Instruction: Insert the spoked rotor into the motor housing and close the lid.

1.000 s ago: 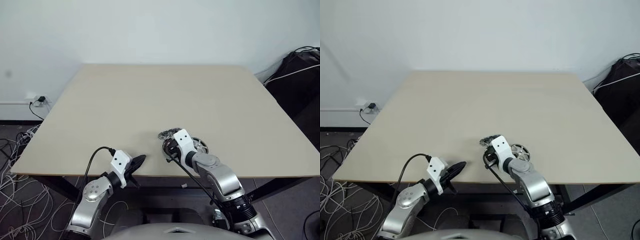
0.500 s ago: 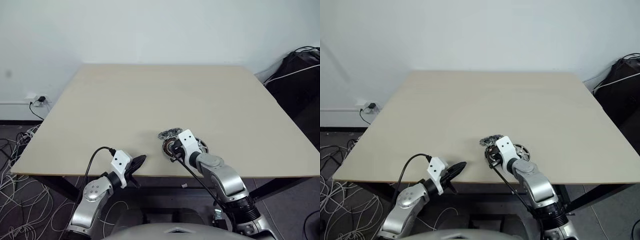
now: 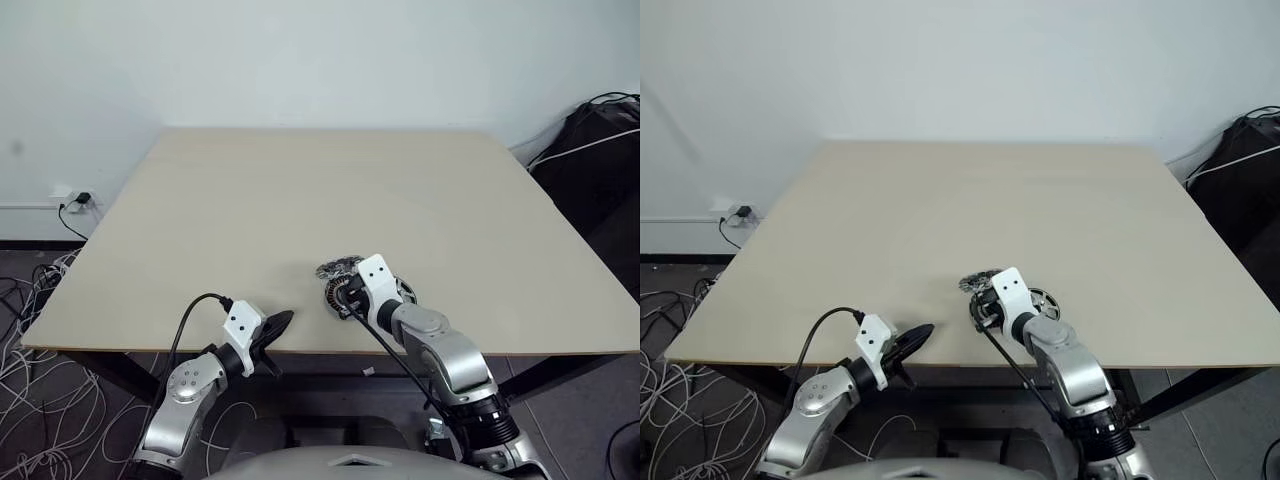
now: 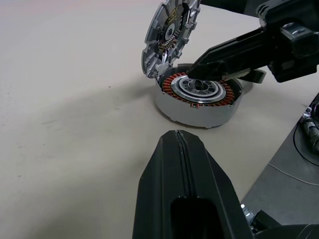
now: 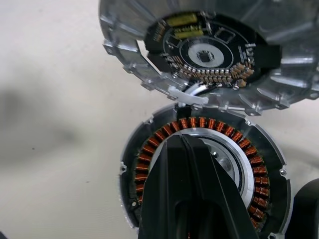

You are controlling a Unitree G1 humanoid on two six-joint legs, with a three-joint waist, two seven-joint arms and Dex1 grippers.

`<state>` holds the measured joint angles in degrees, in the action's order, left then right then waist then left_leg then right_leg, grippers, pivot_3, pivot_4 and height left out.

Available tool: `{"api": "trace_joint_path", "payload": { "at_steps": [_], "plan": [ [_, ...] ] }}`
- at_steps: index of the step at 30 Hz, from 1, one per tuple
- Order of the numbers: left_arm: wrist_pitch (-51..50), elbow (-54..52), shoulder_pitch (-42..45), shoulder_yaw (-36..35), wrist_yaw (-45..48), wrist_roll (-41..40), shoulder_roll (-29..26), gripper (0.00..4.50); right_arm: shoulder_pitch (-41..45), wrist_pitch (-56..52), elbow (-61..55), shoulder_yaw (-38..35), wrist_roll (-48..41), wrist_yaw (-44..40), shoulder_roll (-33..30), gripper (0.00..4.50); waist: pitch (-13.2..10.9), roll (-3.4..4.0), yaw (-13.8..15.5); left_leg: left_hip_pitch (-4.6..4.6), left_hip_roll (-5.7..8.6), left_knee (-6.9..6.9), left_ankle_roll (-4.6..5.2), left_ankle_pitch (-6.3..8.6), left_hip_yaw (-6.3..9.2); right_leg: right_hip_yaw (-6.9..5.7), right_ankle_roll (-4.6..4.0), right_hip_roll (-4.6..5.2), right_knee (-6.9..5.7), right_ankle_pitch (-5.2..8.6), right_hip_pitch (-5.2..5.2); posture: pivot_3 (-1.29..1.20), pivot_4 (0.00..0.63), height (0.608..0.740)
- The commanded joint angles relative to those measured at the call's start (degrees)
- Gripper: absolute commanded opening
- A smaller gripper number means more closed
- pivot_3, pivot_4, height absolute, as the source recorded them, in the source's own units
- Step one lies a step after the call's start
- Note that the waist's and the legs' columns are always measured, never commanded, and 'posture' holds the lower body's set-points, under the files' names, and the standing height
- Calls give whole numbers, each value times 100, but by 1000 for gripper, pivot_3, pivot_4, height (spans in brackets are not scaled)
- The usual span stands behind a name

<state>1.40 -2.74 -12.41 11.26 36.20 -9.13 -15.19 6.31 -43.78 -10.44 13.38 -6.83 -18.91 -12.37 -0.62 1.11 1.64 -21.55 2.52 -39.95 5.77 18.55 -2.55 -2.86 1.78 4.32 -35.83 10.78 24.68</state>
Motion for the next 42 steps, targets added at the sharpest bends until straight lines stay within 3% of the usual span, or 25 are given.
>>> {"api": "trace_joint_path", "payload": {
  "at_steps": [1, 16, 26, 42],
  "plan": [
    [11, -154, 97, 4, -19, -12, -4, 0, 223, 196, 99, -73, 39, 47, 76, 31, 0, 1, -3, 0, 0, 0, 0, 0, 0, 0, 0, 0, 0, 0, 0, 0, 0, 740],
    [-3, -163, 120, -7, -49, -12, -4, 0, 394, 388, 642, -197, 182, 76, 96, 31, -2, 3, -7, 0, 0, 2, 0, 0, 0, 1, -1, 0, 0, 0, 1, 0, 0, 740],
    [-5, -155, 117, 5, -67, -12, -9, 0, 364, 415, 203, -395, 120, 61, 103, 31, -4, 7, -7, -1, 0, 2, 0, 0, 0, 1, -1, 0, 0, 0, 1, 0, 0, 740],
    [-42, -208, 65, 7, -100, -18, -8, 0, 356, 172, 878, 31, 441, 128, 168, 31, -2, 11, -20, 0, 0, 4, 0, 0, 0, 1, -2, 0, 0, 1, 1, 0, 0, 740]
  ]
}}
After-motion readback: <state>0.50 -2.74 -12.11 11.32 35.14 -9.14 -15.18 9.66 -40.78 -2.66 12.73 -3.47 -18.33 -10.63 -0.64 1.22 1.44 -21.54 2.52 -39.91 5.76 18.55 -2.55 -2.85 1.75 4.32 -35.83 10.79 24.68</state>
